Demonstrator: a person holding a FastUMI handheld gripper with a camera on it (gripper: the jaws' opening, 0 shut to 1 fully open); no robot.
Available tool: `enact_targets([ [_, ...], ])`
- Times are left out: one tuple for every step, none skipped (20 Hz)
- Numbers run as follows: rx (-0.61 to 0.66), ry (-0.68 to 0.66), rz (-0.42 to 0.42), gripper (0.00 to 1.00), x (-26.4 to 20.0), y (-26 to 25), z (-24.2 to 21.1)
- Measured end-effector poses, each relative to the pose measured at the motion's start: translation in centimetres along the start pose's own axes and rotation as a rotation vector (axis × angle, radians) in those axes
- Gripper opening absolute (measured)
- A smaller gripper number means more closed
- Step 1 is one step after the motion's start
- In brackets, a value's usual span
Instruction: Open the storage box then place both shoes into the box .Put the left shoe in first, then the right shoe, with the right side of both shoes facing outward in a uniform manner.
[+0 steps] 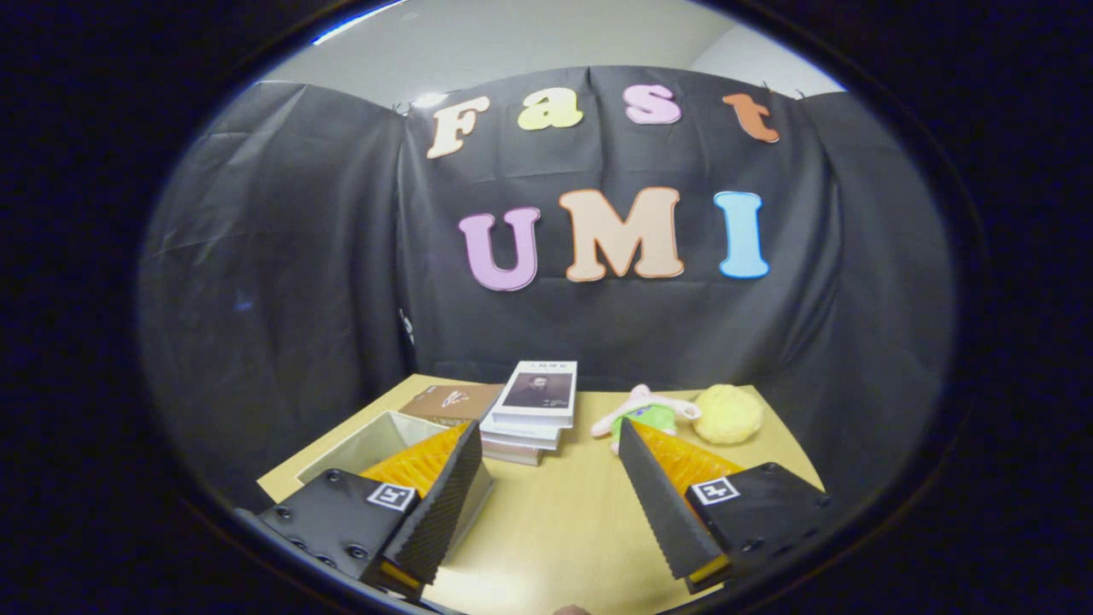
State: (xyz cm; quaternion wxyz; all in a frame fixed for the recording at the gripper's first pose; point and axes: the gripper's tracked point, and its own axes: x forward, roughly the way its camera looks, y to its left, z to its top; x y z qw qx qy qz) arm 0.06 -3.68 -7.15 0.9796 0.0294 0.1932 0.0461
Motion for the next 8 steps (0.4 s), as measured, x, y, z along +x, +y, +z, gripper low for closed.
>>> enact_targets([
  [-0.002,-0.015,-0.013,1.00,-0.4,-0.9,0.0],
  [-0.010,-0.031,-0.031,1.00,-0.8,-1.8,0.1],
  [-0.023,-0.046,-0.053,1.00,-1.1,-2.7,0.1],
  [-0.038,-0.059,-0.073,1.00,-1.4,-3.5,0.1],
  [-0.049,-0.069,-0.086,1.00,-1.7,-4.0,0.1],
  [-0.053,-0.077,-0.097,1.00,-1.9,-4.4,0.1],
  [-0.052,-0.083,-0.099,1.00,-2.1,-4.5,0.2],
  [-0.047,-0.088,-0.102,1.00,-2.2,-4.7,0.2],
])
